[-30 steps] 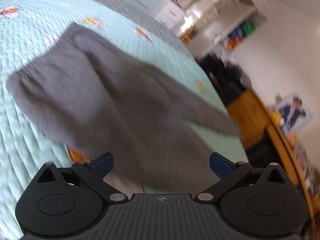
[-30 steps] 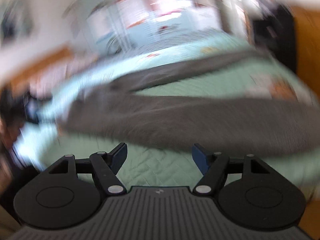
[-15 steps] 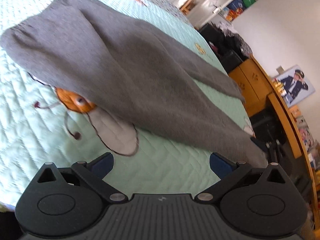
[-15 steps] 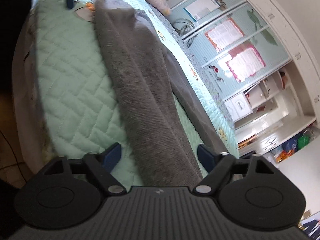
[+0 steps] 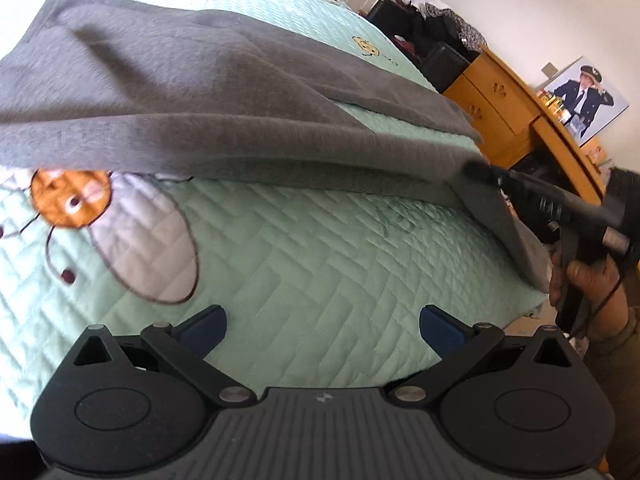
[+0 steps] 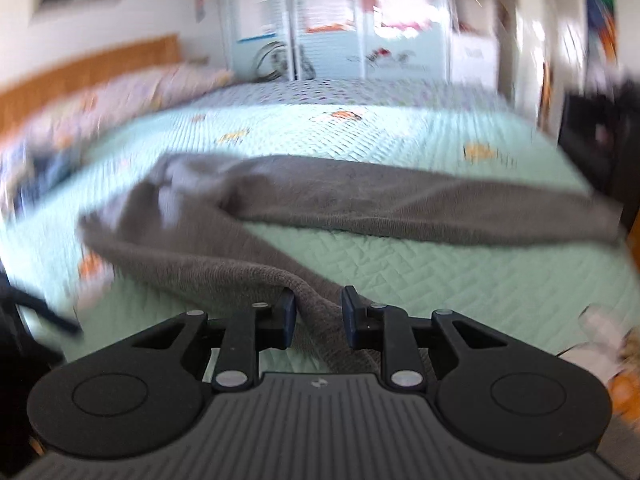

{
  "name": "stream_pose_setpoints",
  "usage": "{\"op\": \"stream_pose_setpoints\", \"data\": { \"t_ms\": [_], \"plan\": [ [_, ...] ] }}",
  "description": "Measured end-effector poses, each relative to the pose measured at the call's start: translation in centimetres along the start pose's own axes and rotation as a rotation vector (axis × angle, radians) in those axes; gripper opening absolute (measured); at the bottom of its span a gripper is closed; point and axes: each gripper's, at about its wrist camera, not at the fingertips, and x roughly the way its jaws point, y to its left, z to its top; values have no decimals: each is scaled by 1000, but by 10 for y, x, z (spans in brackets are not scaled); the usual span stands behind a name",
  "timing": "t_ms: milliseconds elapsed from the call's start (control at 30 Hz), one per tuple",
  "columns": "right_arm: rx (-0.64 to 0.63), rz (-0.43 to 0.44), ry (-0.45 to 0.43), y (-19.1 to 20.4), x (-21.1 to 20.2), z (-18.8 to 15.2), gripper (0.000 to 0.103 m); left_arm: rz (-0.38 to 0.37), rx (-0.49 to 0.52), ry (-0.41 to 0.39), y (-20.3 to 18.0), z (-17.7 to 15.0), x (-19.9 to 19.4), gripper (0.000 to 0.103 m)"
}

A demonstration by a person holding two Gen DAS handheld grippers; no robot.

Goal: Fold clothes

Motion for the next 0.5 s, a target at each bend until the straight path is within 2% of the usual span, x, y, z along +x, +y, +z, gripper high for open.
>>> {"op": "stream_pose_setpoints", "data": {
  "t_ms": [133, 233, 367, 500],
  "plan": [
    [191, 57, 7, -23, 19, -5, 30, 0, -49, -20, 1, 13, 10, 102],
    [313, 99, 12, -38, 30, -10, 31, -27, -120, -45, 4, 24, 19, 102],
    [374, 131, 18, -47, 36, -13, 32, -141, -263, -66, 15, 33, 32, 102],
    [376, 141, 21, -47, 33, -16, 35, -255, -406, -87, 25, 42, 45, 102]
  ]
}}
